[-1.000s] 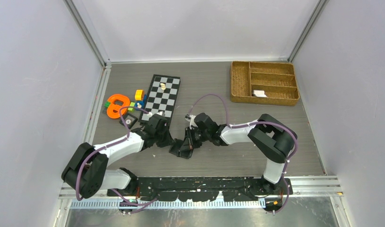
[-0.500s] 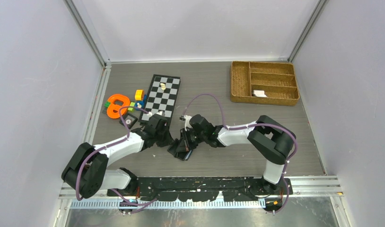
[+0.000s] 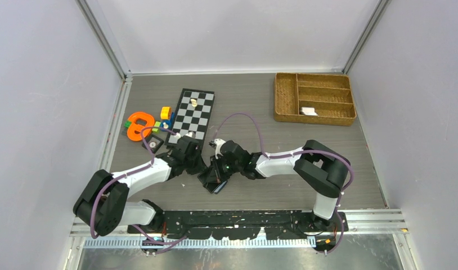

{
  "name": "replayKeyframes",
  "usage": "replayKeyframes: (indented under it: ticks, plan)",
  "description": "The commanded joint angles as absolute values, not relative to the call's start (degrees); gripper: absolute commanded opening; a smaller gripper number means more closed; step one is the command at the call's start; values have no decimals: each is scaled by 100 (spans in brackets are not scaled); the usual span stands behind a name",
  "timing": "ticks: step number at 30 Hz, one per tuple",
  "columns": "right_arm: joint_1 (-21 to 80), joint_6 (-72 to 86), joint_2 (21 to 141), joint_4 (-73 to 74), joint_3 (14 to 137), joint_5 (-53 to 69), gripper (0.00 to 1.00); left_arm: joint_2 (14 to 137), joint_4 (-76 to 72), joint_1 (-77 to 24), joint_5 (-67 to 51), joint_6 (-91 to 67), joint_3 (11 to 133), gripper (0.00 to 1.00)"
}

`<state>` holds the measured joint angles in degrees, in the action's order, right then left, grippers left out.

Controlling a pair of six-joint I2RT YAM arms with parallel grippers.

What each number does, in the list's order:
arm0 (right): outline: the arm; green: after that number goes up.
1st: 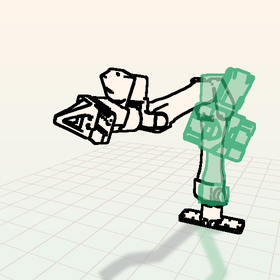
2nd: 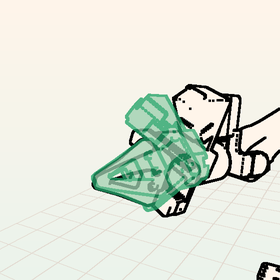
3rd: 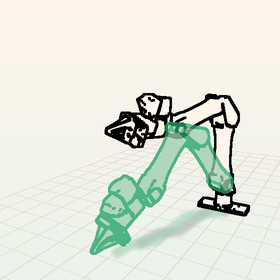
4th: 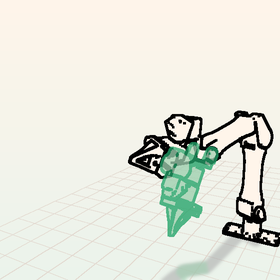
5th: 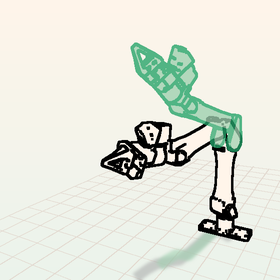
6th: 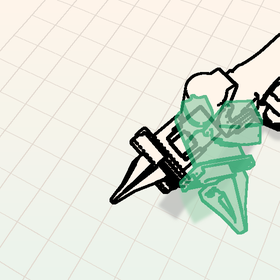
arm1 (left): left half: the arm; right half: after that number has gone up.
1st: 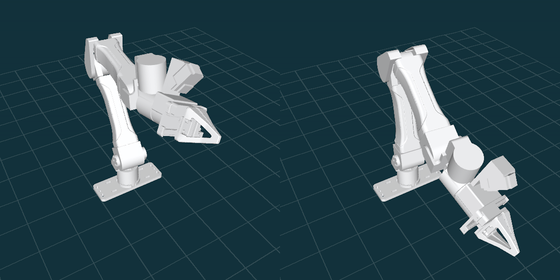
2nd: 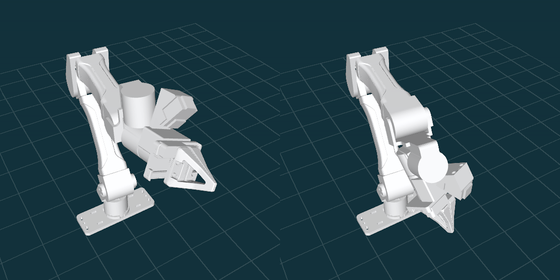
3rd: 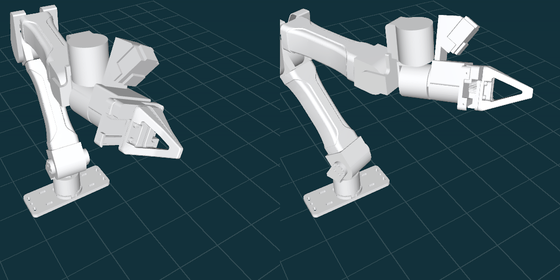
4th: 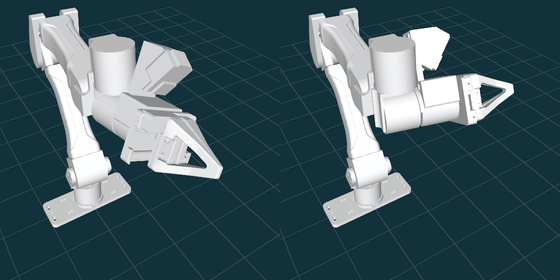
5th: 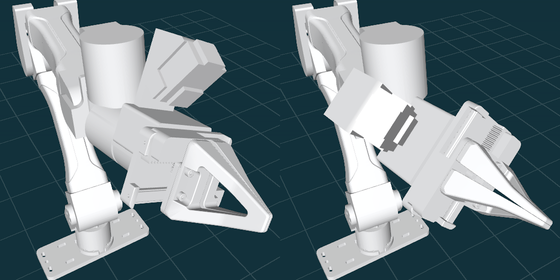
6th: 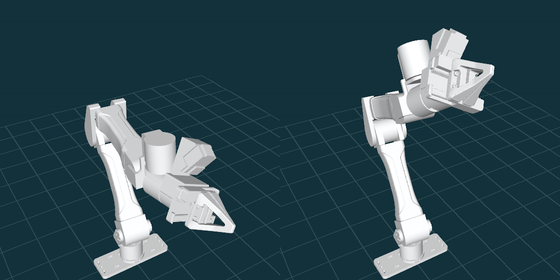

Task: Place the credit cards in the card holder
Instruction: Open the card holder at the center of the board.

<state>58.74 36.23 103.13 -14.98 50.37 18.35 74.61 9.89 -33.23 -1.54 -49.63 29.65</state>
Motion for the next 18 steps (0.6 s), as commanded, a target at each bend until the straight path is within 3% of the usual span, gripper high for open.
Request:
replayKeyframes:
  ticks: [1, 15, 18]
  plan:
    - [6155, 3541, 10313, -1767, 5265, 1645, 1, 7815, 1238, -3358, 146, -5130, 2557, 0]
    - [6308, 3658, 9967, -1378, 5097, 892, 1, 7546, 1199, -3358, 167, -5197, 2419, 0]
    - [6308, 3751, 9537, -879, 4991, 464, 11, 7323, 1307, -3358, 169, -5181, 2440, 0]
